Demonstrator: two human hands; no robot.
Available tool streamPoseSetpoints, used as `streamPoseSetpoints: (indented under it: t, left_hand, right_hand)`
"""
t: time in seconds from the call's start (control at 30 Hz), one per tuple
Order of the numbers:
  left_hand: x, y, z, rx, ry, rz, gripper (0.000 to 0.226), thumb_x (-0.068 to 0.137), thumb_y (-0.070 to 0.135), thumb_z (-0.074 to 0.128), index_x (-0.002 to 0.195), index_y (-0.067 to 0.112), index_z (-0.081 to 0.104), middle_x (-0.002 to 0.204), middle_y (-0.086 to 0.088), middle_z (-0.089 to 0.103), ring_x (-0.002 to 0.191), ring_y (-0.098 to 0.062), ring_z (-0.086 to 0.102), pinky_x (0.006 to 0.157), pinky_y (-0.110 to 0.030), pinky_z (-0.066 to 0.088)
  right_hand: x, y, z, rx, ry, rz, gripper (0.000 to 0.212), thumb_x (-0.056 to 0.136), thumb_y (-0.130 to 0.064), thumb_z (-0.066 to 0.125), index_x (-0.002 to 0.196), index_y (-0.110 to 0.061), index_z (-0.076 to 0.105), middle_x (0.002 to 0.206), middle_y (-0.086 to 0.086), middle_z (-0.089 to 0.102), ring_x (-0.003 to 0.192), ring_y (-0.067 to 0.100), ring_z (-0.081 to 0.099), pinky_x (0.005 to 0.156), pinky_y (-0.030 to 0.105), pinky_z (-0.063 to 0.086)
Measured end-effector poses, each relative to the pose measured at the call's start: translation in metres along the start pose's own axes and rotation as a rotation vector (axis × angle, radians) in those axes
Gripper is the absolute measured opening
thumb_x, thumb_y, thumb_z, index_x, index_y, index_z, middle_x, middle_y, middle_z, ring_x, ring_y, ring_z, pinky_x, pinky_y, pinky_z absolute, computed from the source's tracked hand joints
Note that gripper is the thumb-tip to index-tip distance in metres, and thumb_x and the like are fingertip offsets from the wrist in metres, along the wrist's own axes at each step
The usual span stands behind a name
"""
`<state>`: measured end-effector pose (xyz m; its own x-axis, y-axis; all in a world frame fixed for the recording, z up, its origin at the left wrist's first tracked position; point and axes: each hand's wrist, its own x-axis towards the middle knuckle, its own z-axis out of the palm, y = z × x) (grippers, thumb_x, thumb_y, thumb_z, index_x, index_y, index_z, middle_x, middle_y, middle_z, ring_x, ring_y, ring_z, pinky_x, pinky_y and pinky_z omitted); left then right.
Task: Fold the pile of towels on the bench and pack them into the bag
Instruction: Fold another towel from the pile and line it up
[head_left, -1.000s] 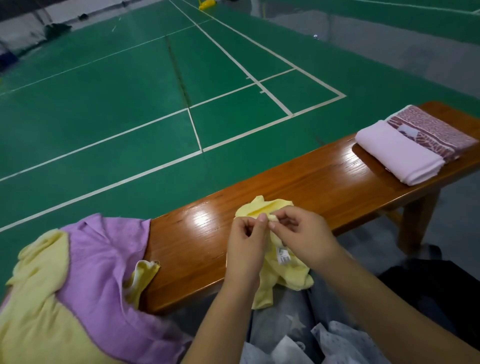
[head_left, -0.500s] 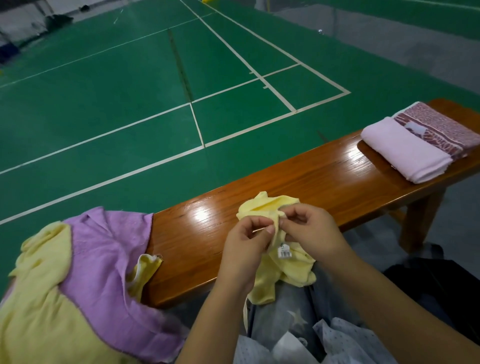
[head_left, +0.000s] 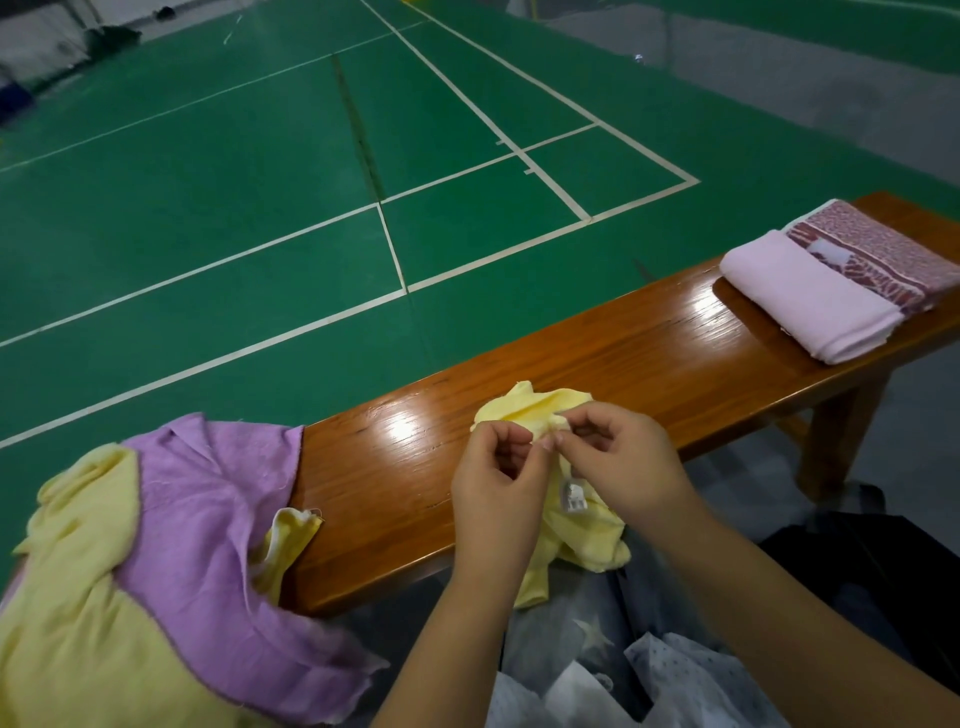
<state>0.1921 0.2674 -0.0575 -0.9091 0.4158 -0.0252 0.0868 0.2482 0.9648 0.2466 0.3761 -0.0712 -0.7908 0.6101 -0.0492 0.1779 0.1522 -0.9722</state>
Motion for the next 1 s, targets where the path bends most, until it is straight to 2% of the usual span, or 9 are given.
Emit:
streamPoseSetpoints:
  t: [0.13, 0.3, 0.47, 0.57, 0.67, 0.8, 0.87, 0.93, 1.0]
  left_hand:
    - [-0.001, 0.001, 0.001, 0.013, -0.029, 0.017, 0.007, 0.087, 0.016, 0.069, 0.085, 0.019, 0.063, 0.079, 0.004, 0.063, 0.069, 0.000, 0.058, 0.062, -0.017, 0.050]
    - [0.000, -0.002, 0.001, -0.015, -0.048, -0.007, 0.007, 0.089, 0.014, 0.067, 0.088, 0.021, 0.066, 0.082, 0.004, 0.067, 0.075, -0.003, 0.063, 0.067, -0.017, 0.053]
    - [0.001, -0.009, -0.001, -0.043, -0.082, -0.021, 0.019, 0.092, 0.007, 0.061, 0.098, 0.021, 0.072, 0.090, 0.005, 0.073, 0.086, -0.007, 0.068, 0.077, -0.023, 0.057]
    - [0.004, -0.010, -0.002, -0.079, -0.156, -0.093, 0.024, 0.093, 0.002, 0.057, 0.099, 0.018, 0.074, 0.091, 0.004, 0.075, 0.088, -0.009, 0.070, 0.078, -0.023, 0.057]
    - [0.019, -0.005, -0.004, -0.149, -0.283, -0.223, 0.025, 0.094, -0.001, 0.054, 0.095, 0.015, 0.072, 0.091, -0.004, 0.075, 0.085, -0.014, 0.070, 0.076, -0.024, 0.058]
    - [0.076, -0.020, -0.011, 0.251, -0.056, -0.101, 0.011, 0.092, 0.016, 0.062, 0.101, 0.018, 0.067, 0.097, 0.004, 0.067, 0.090, -0.015, 0.064, 0.076, -0.027, 0.056]
    - [0.102, -0.029, -0.012, 0.378, -0.025, -0.120, 0.020, 0.090, 0.024, 0.066, 0.109, 0.018, 0.065, 0.106, 0.004, 0.065, 0.095, -0.015, 0.061, 0.076, -0.026, 0.053]
    - [0.121, -0.038, -0.006, 0.567, -0.200, -0.167, 0.034, 0.087, 0.033, 0.069, 0.117, 0.018, 0.062, 0.115, 0.006, 0.060, 0.103, -0.016, 0.058, 0.079, -0.026, 0.050]
    - [0.128, -0.047, -0.001, 0.822, -0.430, -0.173, 0.043, 0.085, 0.042, 0.069, 0.122, 0.021, 0.060, 0.113, 0.008, 0.053, 0.106, -0.018, 0.055, 0.083, -0.028, 0.048]
  right_hand:
    - [-0.001, 0.000, -0.001, 0.041, -0.044, 0.002, 0.015, 0.089, -0.013, 0.064, 0.088, -0.027, 0.067, 0.082, -0.009, 0.069, 0.076, 0.000, 0.064, 0.066, 0.015, 0.051]
    - [0.000, 0.000, -0.002, 0.033, -0.076, 0.000, 0.012, 0.089, -0.015, 0.064, 0.095, -0.024, 0.069, 0.089, -0.007, 0.070, 0.087, 0.007, 0.066, 0.077, 0.027, 0.056]
    - [0.001, 0.000, -0.006, 0.060, -0.161, -0.001, 0.029, 0.087, -0.011, 0.066, 0.087, -0.039, 0.060, 0.093, -0.012, 0.068, 0.092, 0.005, 0.065, 0.081, 0.023, 0.054]
    - [0.006, 0.006, -0.011, 0.026, -0.193, 0.029, 0.027, 0.082, -0.010, 0.071, 0.090, -0.034, 0.061, 0.093, -0.008, 0.068, 0.088, 0.006, 0.065, 0.077, 0.023, 0.055]
    - [0.010, 0.016, -0.018, 0.037, -0.150, 0.087, 0.006, 0.086, -0.011, 0.067, 0.087, -0.017, 0.066, 0.080, -0.003, 0.068, 0.074, 0.008, 0.063, 0.065, 0.022, 0.053]
    - [0.012, 0.027, -0.029, 0.058, -0.095, 0.174, 0.007, 0.090, -0.012, 0.063, 0.091, -0.006, 0.066, 0.087, 0.015, 0.070, 0.077, 0.024, 0.063, 0.072, 0.034, 0.056]
    - [0.011, 0.027, -0.033, 0.073, -0.092, 0.183, 0.005, 0.088, -0.010, 0.065, 0.092, -0.008, 0.066, 0.090, 0.014, 0.070, 0.079, 0.024, 0.065, 0.069, 0.033, 0.056]
    - [0.010, 0.026, -0.036, 0.088, -0.107, 0.193, 0.008, 0.085, -0.006, 0.067, 0.093, -0.008, 0.065, 0.092, 0.013, 0.070, 0.077, 0.018, 0.064, 0.062, 0.025, 0.055]
    - [0.009, 0.027, -0.038, 0.105, -0.123, 0.206, 0.013, 0.084, -0.003, 0.068, 0.096, -0.007, 0.064, 0.093, 0.014, 0.070, 0.078, 0.017, 0.064, 0.064, 0.026, 0.055]
